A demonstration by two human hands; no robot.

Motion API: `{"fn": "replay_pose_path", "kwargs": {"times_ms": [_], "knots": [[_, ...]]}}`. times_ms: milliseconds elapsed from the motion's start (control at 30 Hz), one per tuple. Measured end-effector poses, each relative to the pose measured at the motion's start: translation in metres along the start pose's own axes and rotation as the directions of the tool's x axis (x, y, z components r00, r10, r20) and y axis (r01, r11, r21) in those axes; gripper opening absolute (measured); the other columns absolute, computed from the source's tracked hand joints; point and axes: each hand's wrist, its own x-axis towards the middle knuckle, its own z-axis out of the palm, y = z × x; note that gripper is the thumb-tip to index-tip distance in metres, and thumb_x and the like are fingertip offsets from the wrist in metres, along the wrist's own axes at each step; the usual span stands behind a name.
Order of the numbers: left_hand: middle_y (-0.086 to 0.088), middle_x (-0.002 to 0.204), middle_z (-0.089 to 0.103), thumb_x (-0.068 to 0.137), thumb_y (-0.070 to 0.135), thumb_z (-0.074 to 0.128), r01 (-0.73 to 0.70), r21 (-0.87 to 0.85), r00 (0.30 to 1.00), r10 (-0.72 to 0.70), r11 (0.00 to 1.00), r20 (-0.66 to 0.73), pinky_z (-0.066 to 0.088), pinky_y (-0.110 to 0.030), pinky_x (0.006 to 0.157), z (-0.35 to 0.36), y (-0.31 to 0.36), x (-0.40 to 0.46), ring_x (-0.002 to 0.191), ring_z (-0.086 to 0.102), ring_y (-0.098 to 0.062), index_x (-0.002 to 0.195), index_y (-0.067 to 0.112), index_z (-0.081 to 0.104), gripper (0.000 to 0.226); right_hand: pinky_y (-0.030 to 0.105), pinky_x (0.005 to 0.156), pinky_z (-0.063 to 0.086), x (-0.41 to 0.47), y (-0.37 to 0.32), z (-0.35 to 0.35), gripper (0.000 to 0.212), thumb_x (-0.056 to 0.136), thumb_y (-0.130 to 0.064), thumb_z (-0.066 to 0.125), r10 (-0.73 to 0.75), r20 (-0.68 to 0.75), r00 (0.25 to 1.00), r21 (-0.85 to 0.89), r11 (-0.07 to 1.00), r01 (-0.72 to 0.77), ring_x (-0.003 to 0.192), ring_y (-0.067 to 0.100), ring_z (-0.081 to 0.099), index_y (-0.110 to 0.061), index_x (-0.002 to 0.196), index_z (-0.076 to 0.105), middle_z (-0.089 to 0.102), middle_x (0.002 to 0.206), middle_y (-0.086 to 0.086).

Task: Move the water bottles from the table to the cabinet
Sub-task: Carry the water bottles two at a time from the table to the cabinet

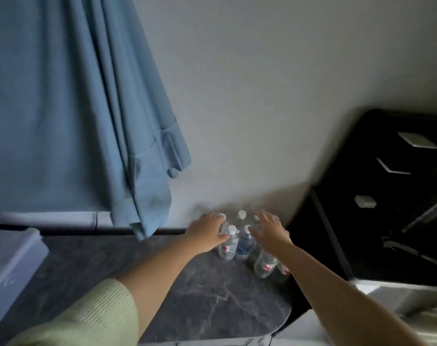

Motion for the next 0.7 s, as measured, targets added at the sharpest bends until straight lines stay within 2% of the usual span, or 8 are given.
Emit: {"fn": "replay_pose_path", "kwargs": {"times_ms": [133, 300, 400, 500, 633, 700], "knots": [[-0.01, 0.136, 0.043, 0.096, 0.043, 0.045, 0.071, 0.163, 0.996, -0.062, 0.984, -0.061, 0.04, -0.044, 0.099, -0.043, -0.033, -0.044, 0.126, 0.042, -0.03, 0.138, 0.015, 0.04, 0.051, 0.042, 0.117, 0.025, -0.006, -0.068, -0.007, 0.052, 0.1, -0.044, 0.041, -0.145, 0.001, 0.989, -0.173, 0.974, 0.143, 0.146, 0.024, 0.025, -0.024, 0.148, 0.035, 0.021, 0.161, 0.001], [-0.011, 0.131, 0.048, 0.095, 0.045, 0.044, 0.227, 0.144, 0.965, -0.202, 0.963, -0.168, 0.041, -0.044, 0.097, -0.075, -0.093, -0.139, 0.123, 0.044, -0.031, 0.132, 0.014, 0.045, 0.048, 0.047, 0.115, 0.025, -0.04, -0.179, 0.015, 0.048, 0.1, -0.044, 0.038, -0.304, 0.017, 0.953, -0.272, 0.915, 0.297, 0.144, 0.023, 0.026, -0.022, 0.143, 0.042, 0.028, 0.157, 0.003], [-0.011, 0.131, 0.048, 0.095, 0.045, 0.044, 0.342, 0.156, 0.93, -0.309, 0.927, -0.201, 0.041, -0.043, 0.096, -0.086, -0.141, -0.222, 0.123, 0.045, -0.032, 0.13, 0.014, 0.046, 0.046, 0.048, 0.113, 0.027, -0.074, -0.247, 0.047, 0.044, 0.1, -0.039, 0.041, -0.348, 0.11, 0.931, -0.274, 0.89, 0.365, 0.139, 0.026, 0.032, -0.021, 0.14, 0.045, 0.036, 0.15, 0.005], [-0.011, 0.131, 0.049, 0.095, 0.046, 0.044, 0.498, 0.149, 0.852, -0.449, 0.854, -0.269, 0.042, -0.043, 0.095, -0.104, -0.197, -0.315, 0.123, 0.046, -0.032, 0.127, 0.014, 0.047, 0.046, 0.051, 0.112, 0.028, -0.115, -0.324, 0.086, 0.044, 0.1, -0.04, 0.039, -0.451, 0.197, 0.871, -0.305, 0.816, 0.491, 0.137, 0.025, 0.035, -0.022, 0.139, 0.046, 0.04, 0.146, 0.005], [-0.015, 0.133, 0.048, 0.096, 0.046, 0.046, 0.665, 0.113, 0.729, -0.608, 0.738, -0.315, 0.041, -0.042, 0.096, -0.124, -0.246, -0.424, 0.125, 0.046, -0.034, 0.132, 0.012, 0.044, 0.05, 0.053, 0.114, 0.025, -0.167, -0.412, 0.124, 0.043, 0.1, -0.039, 0.037, -0.562, 0.255, 0.787, -0.269, 0.74, 0.616, 0.137, 0.025, 0.036, -0.023, 0.138, 0.048, 0.041, 0.147, 0.005], [-0.016, 0.129, 0.05, 0.095, 0.046, 0.047, 0.732, 0.078, 0.662, -0.68, 0.677, -0.315, 0.043, -0.043, 0.095, -0.131, -0.264, -0.478, 0.122, 0.047, -0.035, 0.128, 0.012, 0.046, 0.048, 0.053, 0.113, 0.026, -0.195, -0.456, 0.141, 0.043, 0.1, -0.042, 0.037, -0.639, 0.289, 0.713, -0.262, 0.664, 0.701, 0.136, 0.027, 0.037, -0.021, 0.137, 0.048, 0.041, 0.146, 0.006]]}}
